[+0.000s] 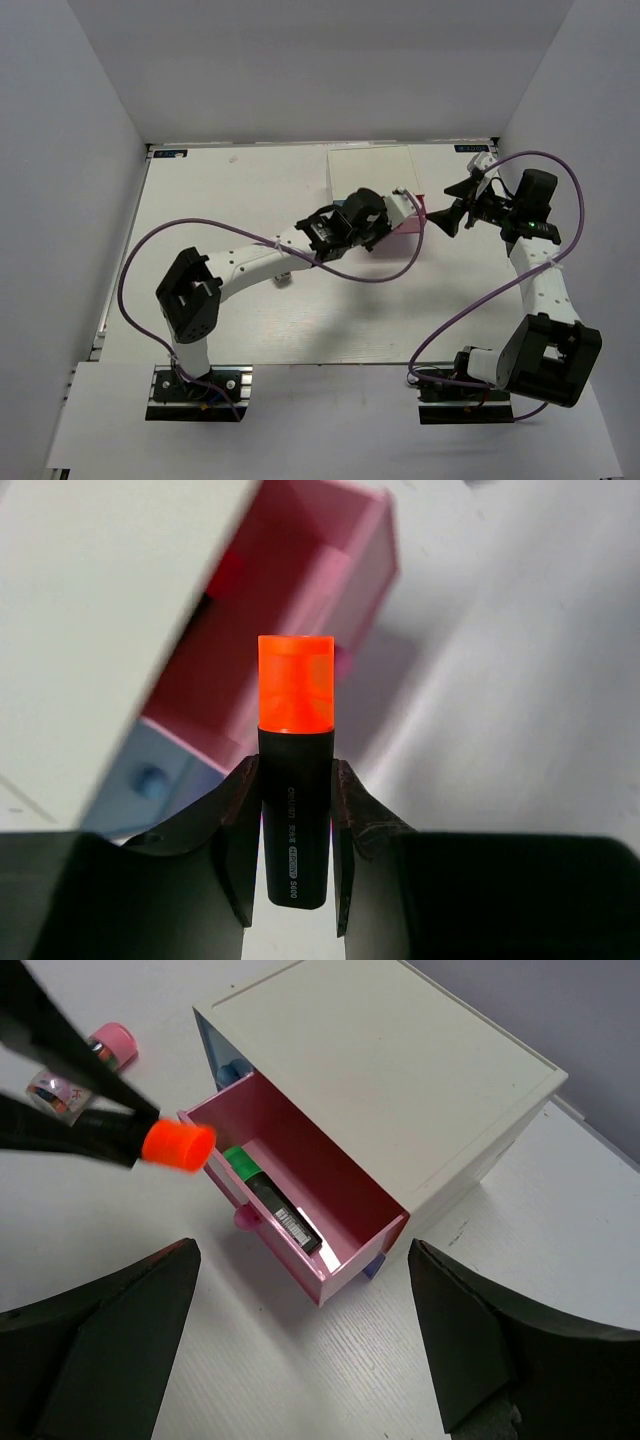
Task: Sort the stationery into containers
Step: Place the stationery into the container
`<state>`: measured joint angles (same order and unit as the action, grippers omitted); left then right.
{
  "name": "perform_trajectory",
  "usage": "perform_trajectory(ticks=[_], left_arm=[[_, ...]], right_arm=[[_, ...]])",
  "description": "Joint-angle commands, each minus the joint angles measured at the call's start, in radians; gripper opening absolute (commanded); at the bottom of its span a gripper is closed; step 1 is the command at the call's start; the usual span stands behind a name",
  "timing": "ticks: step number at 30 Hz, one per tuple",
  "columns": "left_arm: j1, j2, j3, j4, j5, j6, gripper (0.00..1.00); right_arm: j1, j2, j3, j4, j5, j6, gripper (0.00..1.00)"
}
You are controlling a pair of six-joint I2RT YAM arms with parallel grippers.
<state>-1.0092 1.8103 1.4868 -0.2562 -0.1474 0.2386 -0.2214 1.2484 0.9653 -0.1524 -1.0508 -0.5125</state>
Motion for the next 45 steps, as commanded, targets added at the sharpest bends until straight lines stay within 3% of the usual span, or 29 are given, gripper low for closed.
perform_trajectory(ticks=[1,15,23,24,26,27,28,30,32,34,36,38,40,41,42,43,44,45], left_arm=[[0.034,-0.057,0.078,0.055,-0.003,0.008,0.11],[0.132,0.141,0.227,0.273,0.177,0.076,0.17],[0.132,0.176,0.208,0.267,0.241,0.087,0.22],[0.132,0.166,0.199,0.279,0.241,0.087,0.24],[0.132,0.165,0.184,0.293,0.241,0.087,0.37],[0.132,0.165,0.175,0.304,0.227,0.087,0.45],[0.132,0.156,0.175,0.316,0.206,0.087,0.59],[0.132,0.156,0.165,0.316,0.197,0.074,0.69],[0.132,0.147,0.165,0.327,0.187,0.074,0.77],[0.132,0.147,0.165,0.336,0.187,0.074,0.77],[0.132,0.127,0.176,0.336,0.187,0.074,0.77],[0.132,0.109,0.176,0.345,0.187,0.065,0.77],[0.132,0.068,0.165,0.356,0.157,0.029,0.77],[0.132,0.049,0.147,0.368,0.114,0.01,0.75],[0.132,0.026,0.12,0.368,0.086,-0.011,0.72],[0.132,0.003,0.101,0.368,0.034,-0.059,0.67],[0.132,-0.055,0.054,0.368,0.007,-0.08,0.59],[0.132,-0.087,0.024,0.359,-0.024,-0.099,0.39]], right_arm=[[-0.004,-0.03,-0.005,0.002,-0.032,-0.035,0.9],[-0.007,-0.053,-0.026,-0.121,-0.035,-0.159,0.9],[-0.007,-0.056,-0.042,-0.121,-0.038,-0.169,0.9],[-0.009,-0.053,-0.042,-0.124,-0.038,-0.167,0.9],[-0.007,-0.044,-0.045,-0.122,-0.038,-0.17,0.9],[-0.006,-0.044,-0.045,-0.119,-0.04,-0.172,0.9],[-0.007,-0.04,-0.045,-0.118,-0.038,-0.175,0.9],[-0.007,-0.035,-0.046,-0.115,-0.037,-0.179,0.9],[-0.004,-0.03,-0.045,-0.119,-0.038,-0.204,0.9],[-0.004,-0.026,-0.042,-0.15,-0.064,-0.256,0.9],[-0.003,-0.017,-0.034,-0.234,-0.078,-0.415,0.89],[0.002,0.005,-0.01,-0.365,-0.115,-0.507,0.84],[0.005,0.029,0.013,-0.5,-0.139,-0.69,0.61],[0.007,0.039,0.03,-0.534,-0.147,-0.78,0.49],[0.01,0.075,0.051,-0.567,-0.15,-0.861,0.2],[0.019,0.088,0.062,-0.643,-0.149,-0.891,0.06],[0.024,0.104,0.094,-0.671,-0.131,-0.949,0.0],[0.034,0.15,0.104,-0.697,-0.121,-1.004,0.0]])
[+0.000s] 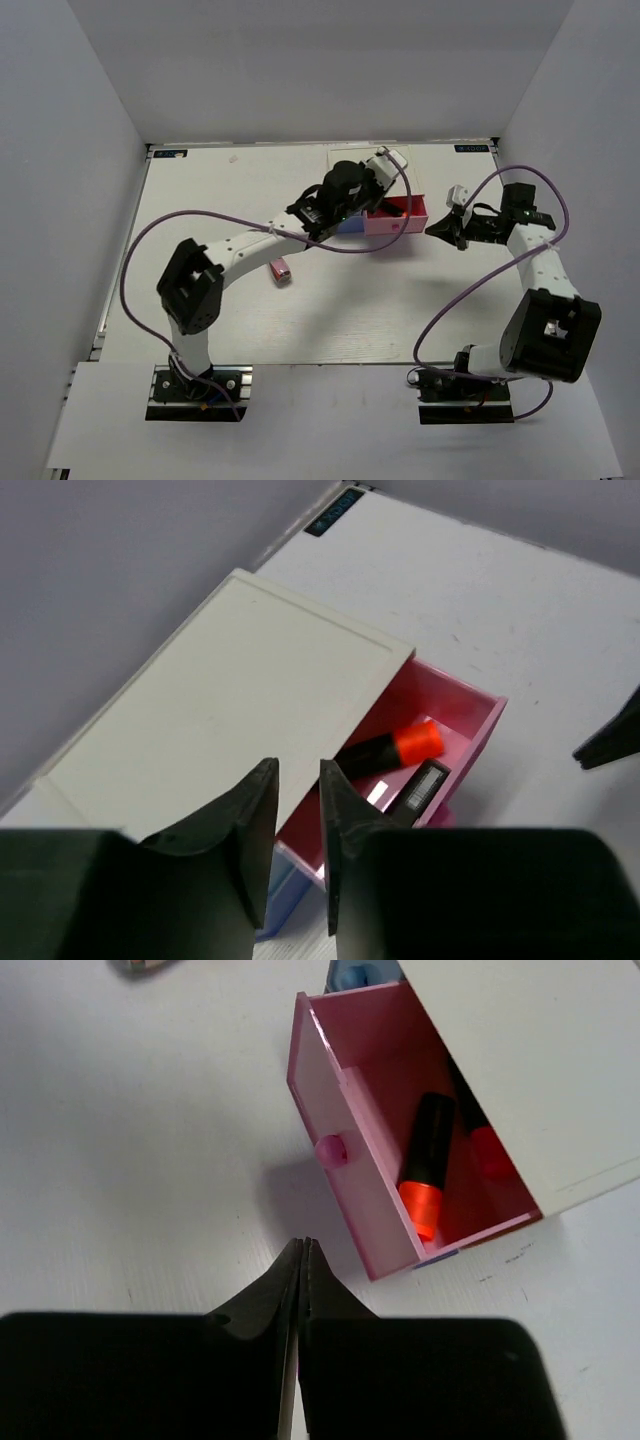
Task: Sort the stationery into containers
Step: Place the stationery into the container, then close the drawer
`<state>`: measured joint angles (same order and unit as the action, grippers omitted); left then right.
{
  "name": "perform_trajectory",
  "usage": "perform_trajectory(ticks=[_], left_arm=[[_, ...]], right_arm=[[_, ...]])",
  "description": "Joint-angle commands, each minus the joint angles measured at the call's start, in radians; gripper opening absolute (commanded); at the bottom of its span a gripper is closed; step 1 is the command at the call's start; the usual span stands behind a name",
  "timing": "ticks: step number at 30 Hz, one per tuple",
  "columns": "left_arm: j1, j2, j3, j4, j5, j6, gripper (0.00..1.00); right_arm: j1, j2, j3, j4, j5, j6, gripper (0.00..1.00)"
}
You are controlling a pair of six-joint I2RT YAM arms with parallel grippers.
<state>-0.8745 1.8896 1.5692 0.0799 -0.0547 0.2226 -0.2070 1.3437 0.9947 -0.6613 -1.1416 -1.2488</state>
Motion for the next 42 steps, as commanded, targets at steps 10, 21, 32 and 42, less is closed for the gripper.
perform_trajectory(ticks=[10,21,32,42], left_arm=[[-0.003,-0.666,-0.709,-0.039,-0.384,-0.636,0.51],[-0.003,-0.853,-0.911,-0.078,-0.471,-0.937,0.84],[-0.003,-0.843,-0.92,-0.068,-0.461,-0.991,0.84],[0.006,-0.886,-0.966,-0.135,-0.496,-1.089,0.88]], right_arm=[[0.144,0.219,0.13,-0.031,0.159,-0.149,0.09],[0.267,0.222,0.039,0.532,0.456,0.218,0.1],[0.346,0.27,0.071,0.684,0.568,0.339,0.08],[0.356,0.209,0.01,0.629,0.53,0.353,0.19]])
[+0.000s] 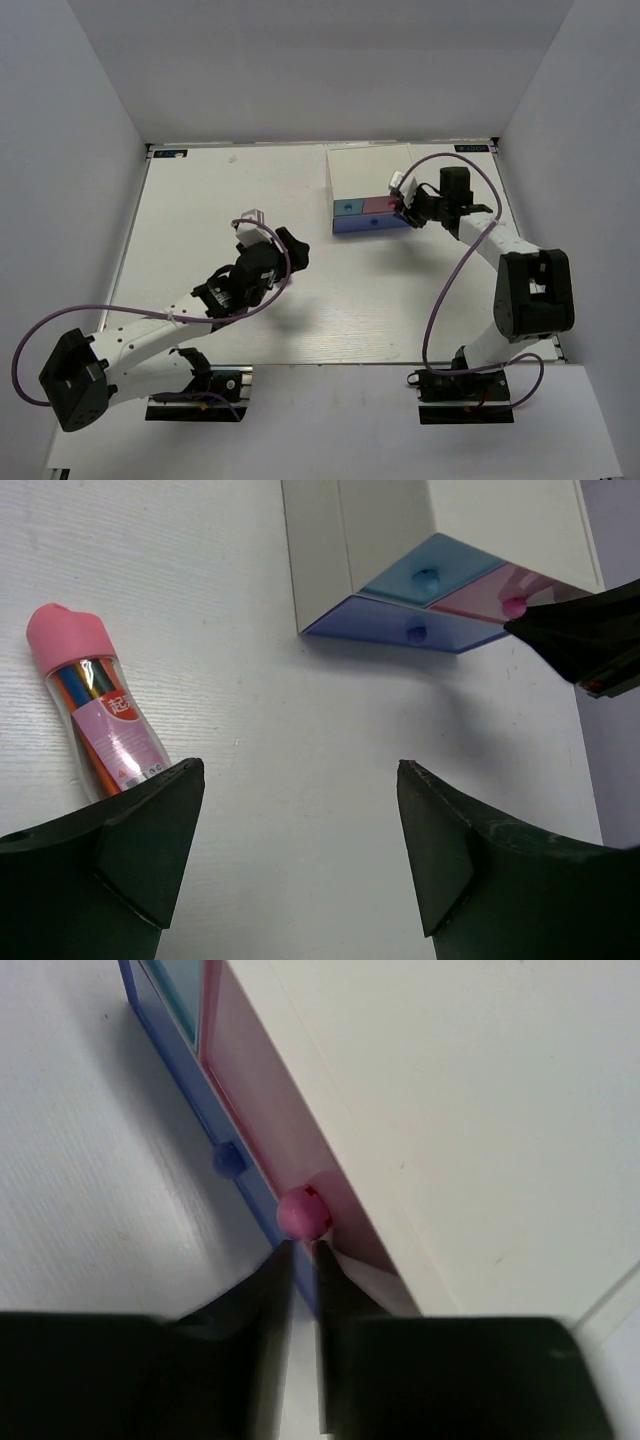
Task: Sort the stationery into containers
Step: Close the drawer, then open the drawer
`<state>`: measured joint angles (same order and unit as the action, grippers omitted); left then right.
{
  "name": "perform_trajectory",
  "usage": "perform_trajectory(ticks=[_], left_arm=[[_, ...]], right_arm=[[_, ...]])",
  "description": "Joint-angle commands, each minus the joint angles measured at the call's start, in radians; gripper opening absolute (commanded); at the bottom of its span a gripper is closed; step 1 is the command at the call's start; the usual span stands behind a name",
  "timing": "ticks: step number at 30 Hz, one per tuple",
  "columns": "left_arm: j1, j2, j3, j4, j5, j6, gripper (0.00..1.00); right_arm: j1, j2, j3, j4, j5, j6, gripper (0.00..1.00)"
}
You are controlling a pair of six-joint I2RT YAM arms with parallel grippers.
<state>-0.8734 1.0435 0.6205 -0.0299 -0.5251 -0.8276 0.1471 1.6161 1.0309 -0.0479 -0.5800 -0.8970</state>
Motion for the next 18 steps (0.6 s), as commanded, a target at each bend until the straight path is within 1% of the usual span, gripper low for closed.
perform_trajectory(ticks=[1,2,3,4,5,7,8,9,10,11,12,13,14,15,18], left_arm=[[0.005,-0.04,-0.018,-0.025,-0.026,-0.048,0.88],[0.005,-0.04,-0.027,-0.025,-0.026,-0.057,0.88],[0.005,-0.04,-0.027,-0.025,-0.026,-0.057,0.88],[0.005,-0.04,-0.037,-0.025,-0.026,-0.057,0.88],[0.005,-0.04,-0.038,-0.012,-0.015,-0.057,0.89],[0.005,-0.03,-0.038,0.011,-0.003,-0.057,0.89],[0.005,-0.017,-0.038,0.025,0.013,-0.057,0.89],[0.005,-0.017,-0.038,0.037,0.013,-0.057,0.89],[0.005,-0.002,-0.038,0.047,0.028,-0.057,0.89],[0.005,-0.002,-0.038,0.057,0.042,-0.057,0.89],[0.005,0.01,-0.038,0.058,0.042,-0.057,0.89],[0.005,0.019,-0.038,0.058,0.051,-0.057,0.89],[0.005,0.02,-0.038,0.058,0.051,-0.057,0.89],[0.005,0.02,-0.038,0.058,0.051,-0.057,0.89],[0.005,0.007,-0.047,0.058,0.051,-0.057,0.89]], right_arm=[[0.002,-0.109,-0.061,0.014,-0.047,-0.014,0.45],[0.002,-0.123,-0.081,0.011,-0.053,-0.019,0.78],[0.002,-0.139,-0.098,0.028,-0.06,-0.016,0.9],[-0.001,-0.18,-0.153,0.036,-0.088,0.0,0.9],[-0.001,-0.192,-0.175,0.087,-0.095,0.074,0.9],[-0.001,-0.216,-0.228,0.115,-0.106,0.118,0.9],[-0.003,-0.222,-0.238,0.159,-0.104,0.261,0.9],[0.002,-0.21,-0.245,0.174,-0.109,0.301,0.9],[-0.006,-0.203,-0.229,0.128,-0.135,0.328,0.9],[-0.007,-0.182,-0.223,0.117,-0.145,0.386,0.9],[-0.011,-0.179,-0.224,0.152,-0.165,0.412,0.9],[-0.009,-0.182,-0.235,0.175,-0.165,0.475,0.9],[-0.009,-0.194,-0.271,0.198,-0.153,0.509,0.9],[-0.006,-0.203,-0.288,0.219,-0.15,0.564,0.88],[-0.007,-0.22,-0.36,0.363,-0.107,0.786,0.82]])
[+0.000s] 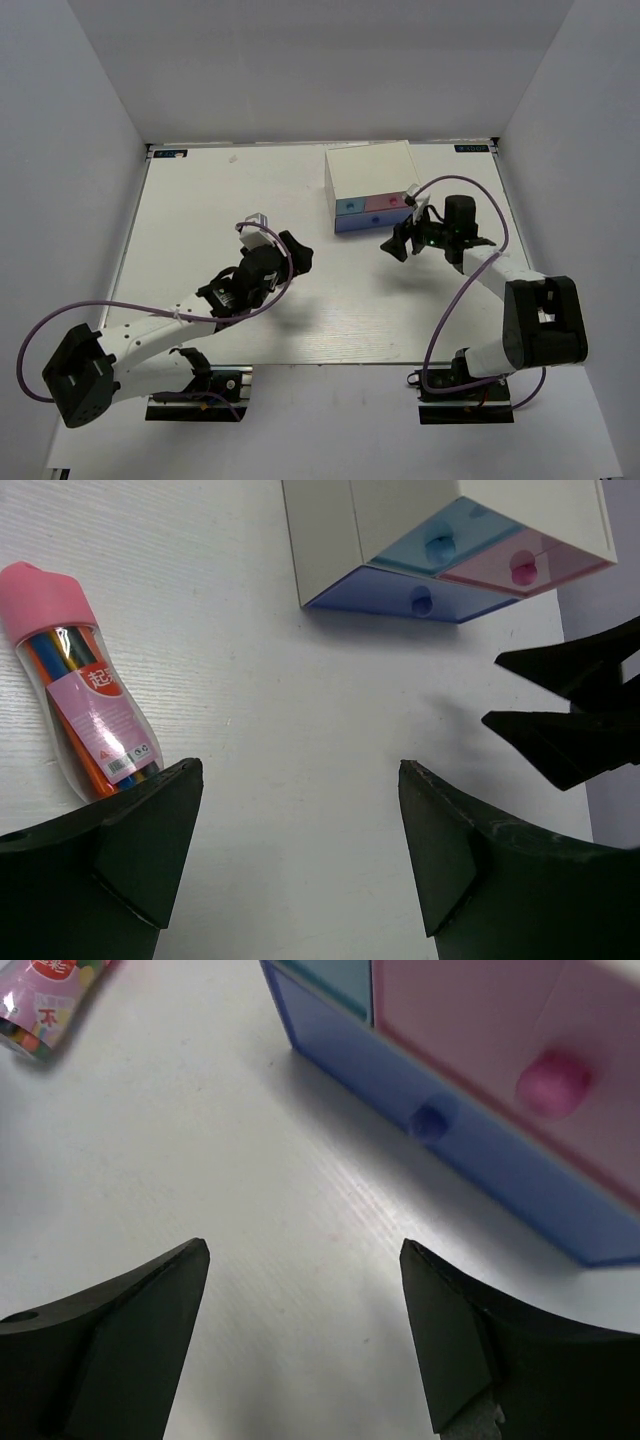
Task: Sort the stationery into containers
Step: Open the drawer
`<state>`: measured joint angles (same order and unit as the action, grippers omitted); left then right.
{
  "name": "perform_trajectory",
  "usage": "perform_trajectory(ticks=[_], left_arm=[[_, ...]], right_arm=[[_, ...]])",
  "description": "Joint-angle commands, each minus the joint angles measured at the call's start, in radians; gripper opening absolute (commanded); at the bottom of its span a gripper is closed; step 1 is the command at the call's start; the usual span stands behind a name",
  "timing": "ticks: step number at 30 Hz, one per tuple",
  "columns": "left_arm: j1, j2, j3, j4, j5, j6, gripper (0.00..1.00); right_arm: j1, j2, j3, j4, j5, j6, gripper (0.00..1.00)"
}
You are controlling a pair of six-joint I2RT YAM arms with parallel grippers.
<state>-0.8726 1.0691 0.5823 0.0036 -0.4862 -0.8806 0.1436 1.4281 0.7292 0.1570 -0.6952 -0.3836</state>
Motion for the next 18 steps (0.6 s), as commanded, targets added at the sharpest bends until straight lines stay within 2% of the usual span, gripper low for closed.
perform_trajectory(ticks=[1,4,8,13,18], left_arm=[[0.004,-0.03,-0.009,0.024,0.003,-0.004,0.89],[0.004,-0.058,-0.03,0.024,-0.006,-0.023,0.89],[0.004,-0.08,-0.03,-0.01,-0.006,-0.032,0.88],[0.004,-0.109,-0.03,-0.034,-0.015,-0.044,0.88],[0.004,-0.109,-0.039,-0.054,-0.015,-0.064,0.88]], right_arm=[[-0.004,-0.038,-0.073,0.185,0.022,0.311,0.82],[-0.007,-0.035,-0.18,0.301,0.091,0.518,0.77],[0.002,-0.025,-0.298,0.549,0.157,0.8,0.71],[0.005,0.057,-0.31,0.602,0.25,1.007,0.7],[0.007,0.12,-0.275,0.647,0.33,1.118,0.67]])
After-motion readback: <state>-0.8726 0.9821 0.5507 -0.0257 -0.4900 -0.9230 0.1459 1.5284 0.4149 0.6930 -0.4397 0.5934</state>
